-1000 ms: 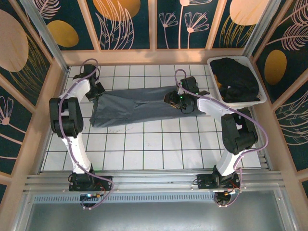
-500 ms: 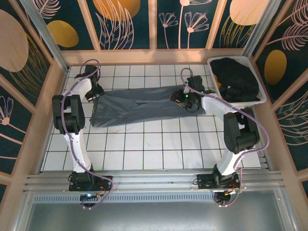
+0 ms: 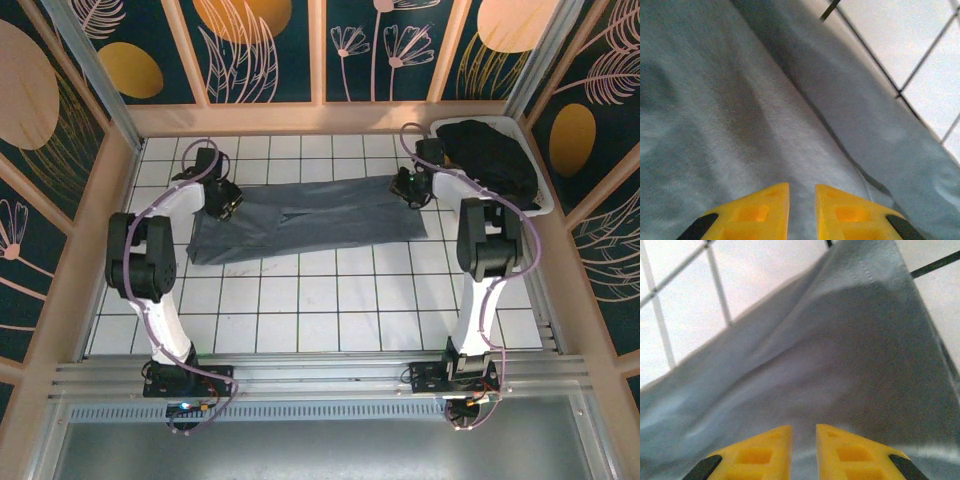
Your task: Fold and stack the t-shirts
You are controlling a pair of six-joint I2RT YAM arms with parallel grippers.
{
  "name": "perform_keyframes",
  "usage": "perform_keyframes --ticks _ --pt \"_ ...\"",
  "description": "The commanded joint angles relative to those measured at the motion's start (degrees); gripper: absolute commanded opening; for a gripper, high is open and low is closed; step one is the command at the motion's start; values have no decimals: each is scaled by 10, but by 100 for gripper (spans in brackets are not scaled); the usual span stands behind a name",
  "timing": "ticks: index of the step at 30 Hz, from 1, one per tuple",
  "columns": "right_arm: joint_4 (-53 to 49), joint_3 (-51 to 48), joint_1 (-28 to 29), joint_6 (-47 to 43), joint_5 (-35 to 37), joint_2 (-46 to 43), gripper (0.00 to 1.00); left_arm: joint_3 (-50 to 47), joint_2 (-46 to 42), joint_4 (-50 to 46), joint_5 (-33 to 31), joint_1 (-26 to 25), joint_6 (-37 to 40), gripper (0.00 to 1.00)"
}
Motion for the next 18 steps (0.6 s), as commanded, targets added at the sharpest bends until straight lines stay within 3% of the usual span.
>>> perform_keyframes --ticks 1,6,10,15,18 --pt "-72 38 1 -36 47 37 21 18 58 3 23 5 -27 20" --pt "-97 -22 2 -20 78 21 21 107 143 -34 1 5 -2 19" --pt "-92 -146 18 29 79 -66 21 214 218 -13 22 1 -6 19" --pt "-87 -314 94 111 64 -198 21 407 343 4 67 -33 -33 19" --pt "-67 -404 162 187 20 -273 21 518 418 46 110 -65 -69 19"
